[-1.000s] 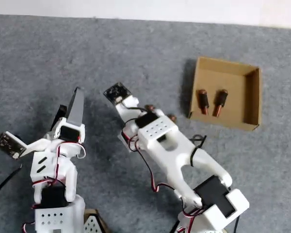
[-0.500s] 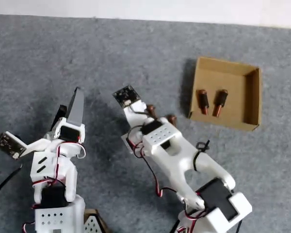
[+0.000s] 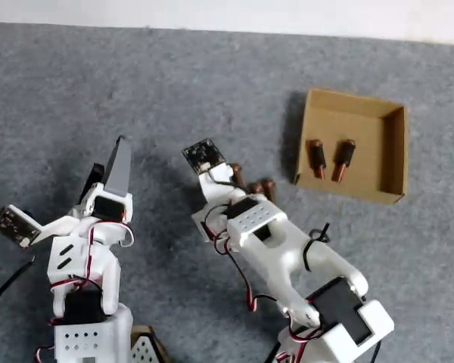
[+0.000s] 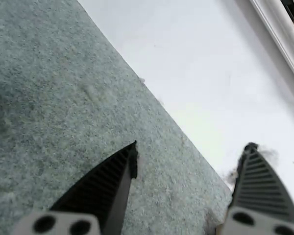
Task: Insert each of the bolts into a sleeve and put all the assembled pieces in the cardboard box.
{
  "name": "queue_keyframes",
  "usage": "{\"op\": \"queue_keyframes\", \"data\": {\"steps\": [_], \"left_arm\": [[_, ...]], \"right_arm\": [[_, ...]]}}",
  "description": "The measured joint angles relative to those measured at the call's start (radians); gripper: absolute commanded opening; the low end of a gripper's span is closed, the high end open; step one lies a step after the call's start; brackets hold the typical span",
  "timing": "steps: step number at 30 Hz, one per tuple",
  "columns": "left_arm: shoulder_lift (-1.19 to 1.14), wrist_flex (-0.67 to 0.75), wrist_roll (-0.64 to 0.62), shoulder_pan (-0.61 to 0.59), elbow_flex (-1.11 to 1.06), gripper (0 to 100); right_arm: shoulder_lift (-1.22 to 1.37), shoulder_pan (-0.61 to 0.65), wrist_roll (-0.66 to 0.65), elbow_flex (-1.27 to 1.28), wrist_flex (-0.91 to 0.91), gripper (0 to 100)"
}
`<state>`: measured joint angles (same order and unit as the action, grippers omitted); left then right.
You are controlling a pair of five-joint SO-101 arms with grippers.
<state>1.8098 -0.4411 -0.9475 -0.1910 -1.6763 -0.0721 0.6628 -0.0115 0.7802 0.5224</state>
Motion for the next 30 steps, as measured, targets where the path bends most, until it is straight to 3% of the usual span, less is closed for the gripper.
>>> {"op": "queue_keyframes", "data": {"steps": [24, 30], "left_arm": [[0.0, 0.0, 0.0, 0.0, 0.0, 31], [0.0, 0.0, 0.0, 0.0, 0.0, 31]], "right_arm": [[0.0, 0.0, 0.002, 0.0, 0.002, 26.2], [0.0, -0.002, 0.002, 0.0, 0.115, 26.2]]}}
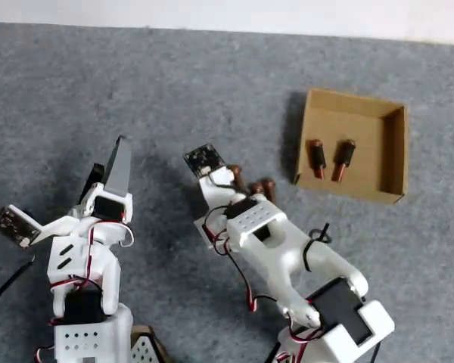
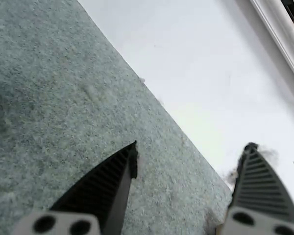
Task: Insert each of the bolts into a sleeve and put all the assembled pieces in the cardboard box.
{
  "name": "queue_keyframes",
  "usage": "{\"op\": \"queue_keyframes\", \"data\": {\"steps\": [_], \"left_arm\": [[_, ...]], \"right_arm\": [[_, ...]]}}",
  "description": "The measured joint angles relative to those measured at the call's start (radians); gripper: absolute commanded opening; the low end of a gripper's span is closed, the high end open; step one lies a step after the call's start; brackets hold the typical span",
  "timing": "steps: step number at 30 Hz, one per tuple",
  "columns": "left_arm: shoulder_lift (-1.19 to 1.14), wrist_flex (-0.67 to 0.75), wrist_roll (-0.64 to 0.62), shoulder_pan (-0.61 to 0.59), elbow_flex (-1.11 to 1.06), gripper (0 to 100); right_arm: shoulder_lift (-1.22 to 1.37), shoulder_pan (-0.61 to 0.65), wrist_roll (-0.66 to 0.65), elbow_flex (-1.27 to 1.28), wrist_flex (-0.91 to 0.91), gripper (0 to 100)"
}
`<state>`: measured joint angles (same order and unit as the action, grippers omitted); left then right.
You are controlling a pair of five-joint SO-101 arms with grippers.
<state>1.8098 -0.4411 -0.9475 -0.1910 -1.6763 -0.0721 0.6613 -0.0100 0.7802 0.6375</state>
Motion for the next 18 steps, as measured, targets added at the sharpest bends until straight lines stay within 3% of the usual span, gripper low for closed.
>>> {"op": "queue_keyframes", "data": {"steps": [13, 18], "left_arm": [[0.0, 0.0, 0.0, 0.0, 0.0, 31], [0.0, 0.0, 0.0, 0.0, 0.0, 31]], "right_arm": [[0.0, -0.002, 0.0, -0.002, 0.017, 26.2], [0.0, -0.003, 0.0, -0.002, 0.017, 16.4]]}}
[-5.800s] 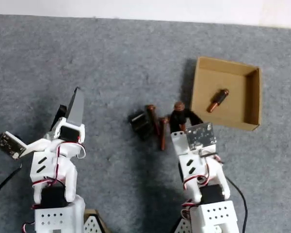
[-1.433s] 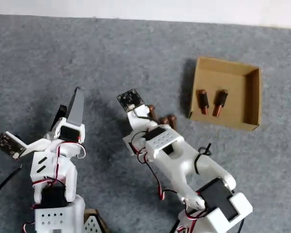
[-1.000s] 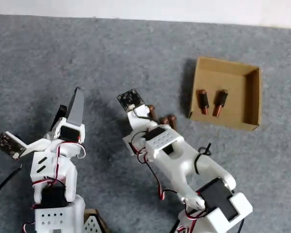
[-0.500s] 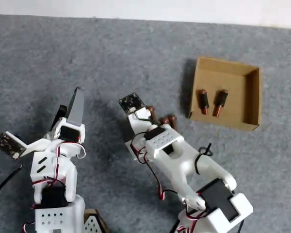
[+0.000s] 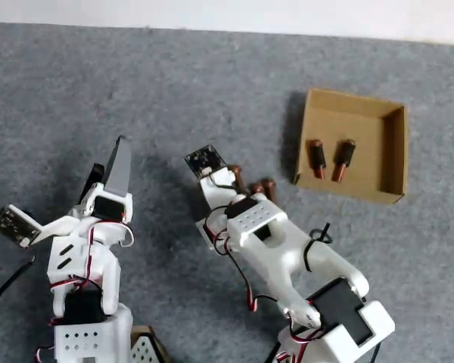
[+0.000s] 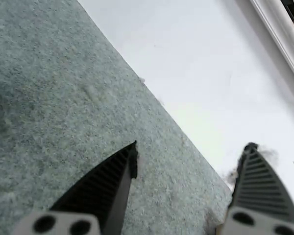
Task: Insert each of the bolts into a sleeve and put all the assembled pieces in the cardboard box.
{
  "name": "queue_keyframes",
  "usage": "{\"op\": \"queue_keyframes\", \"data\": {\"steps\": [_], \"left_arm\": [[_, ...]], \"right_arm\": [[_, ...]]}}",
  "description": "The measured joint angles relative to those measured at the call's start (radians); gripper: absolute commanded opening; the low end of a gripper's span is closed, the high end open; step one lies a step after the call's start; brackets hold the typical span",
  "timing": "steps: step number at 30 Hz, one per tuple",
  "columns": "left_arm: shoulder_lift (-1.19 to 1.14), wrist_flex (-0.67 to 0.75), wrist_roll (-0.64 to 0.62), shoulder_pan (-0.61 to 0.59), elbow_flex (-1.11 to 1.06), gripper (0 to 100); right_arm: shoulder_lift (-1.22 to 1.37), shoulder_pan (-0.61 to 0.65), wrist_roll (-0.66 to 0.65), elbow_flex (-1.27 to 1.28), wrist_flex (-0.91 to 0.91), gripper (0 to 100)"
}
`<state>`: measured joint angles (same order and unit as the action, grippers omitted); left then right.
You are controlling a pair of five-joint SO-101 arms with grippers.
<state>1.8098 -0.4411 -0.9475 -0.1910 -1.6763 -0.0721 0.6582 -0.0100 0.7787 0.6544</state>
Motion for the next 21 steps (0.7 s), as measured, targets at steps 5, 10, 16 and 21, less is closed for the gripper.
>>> {"op": "queue_keyframes", "data": {"steps": [5, 10, 16, 21], "left_arm": [[0.0, 0.0, 0.0, 0.0, 0.0, 31], [0.0, 0.0, 0.0, 0.0, 0.0, 31], [0.0, 0.0, 0.0, 0.0, 0.0, 31], [0.0, 0.0, 0.0, 0.0, 0.0, 31]], "right_arm": [[-0.002, -0.012, 0.002, -0.002, 0.0, 6.0], [-0.003, -0.026, 0.002, -0.003, 0.003, 0.4], [-0.003, -0.061, 0.002, -0.002, 0.008, 0.5], [-0.044, -0.068, 0.002, 0.003, 0.018, 0.5]]}}
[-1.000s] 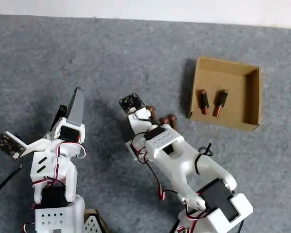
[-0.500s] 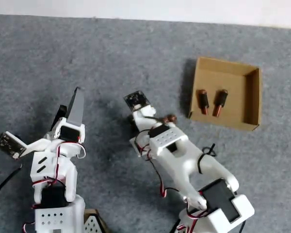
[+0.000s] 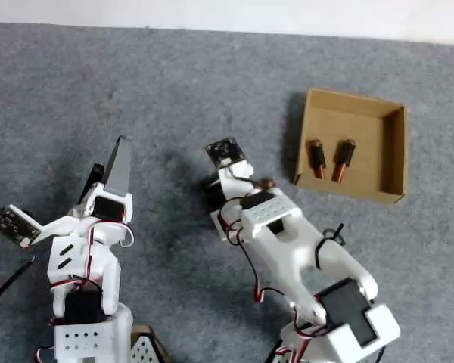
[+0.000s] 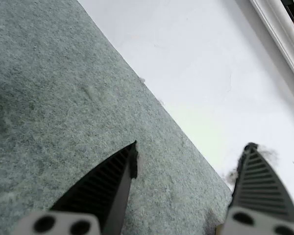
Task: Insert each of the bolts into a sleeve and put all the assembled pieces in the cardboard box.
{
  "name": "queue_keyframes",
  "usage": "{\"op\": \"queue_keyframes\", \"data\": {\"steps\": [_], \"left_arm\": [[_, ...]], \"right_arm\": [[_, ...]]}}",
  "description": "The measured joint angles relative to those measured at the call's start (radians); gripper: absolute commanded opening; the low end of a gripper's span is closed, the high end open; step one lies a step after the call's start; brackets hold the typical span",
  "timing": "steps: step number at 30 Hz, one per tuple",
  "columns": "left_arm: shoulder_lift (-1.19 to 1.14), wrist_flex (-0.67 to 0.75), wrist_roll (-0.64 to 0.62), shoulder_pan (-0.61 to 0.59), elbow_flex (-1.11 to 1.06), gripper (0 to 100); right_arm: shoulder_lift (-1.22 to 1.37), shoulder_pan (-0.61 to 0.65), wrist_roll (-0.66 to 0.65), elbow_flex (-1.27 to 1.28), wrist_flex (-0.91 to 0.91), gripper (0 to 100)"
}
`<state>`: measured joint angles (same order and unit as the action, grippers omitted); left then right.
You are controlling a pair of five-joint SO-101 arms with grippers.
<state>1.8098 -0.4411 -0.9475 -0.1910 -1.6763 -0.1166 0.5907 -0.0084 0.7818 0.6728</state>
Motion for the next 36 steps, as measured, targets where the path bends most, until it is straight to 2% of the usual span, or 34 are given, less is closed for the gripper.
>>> {"op": "queue_keyframes", "data": {"steps": [10, 20, 36], "left_arm": [[0.0, 0.0, 0.0, 0.0, 0.0, 31], [0.0, 0.0, 0.0, 0.0, 0.0, 31], [0.0, 0.0, 0.0, 0.0, 0.0, 31]], "right_arm": [[-0.341, -0.02, -0.026, 0.164, -0.009, 0.5], [-0.634, -0.034, -0.074, 0.411, -0.183, 0.5], [-0.853, -0.034, -0.074, 0.502, -0.199, 0.5]]}}
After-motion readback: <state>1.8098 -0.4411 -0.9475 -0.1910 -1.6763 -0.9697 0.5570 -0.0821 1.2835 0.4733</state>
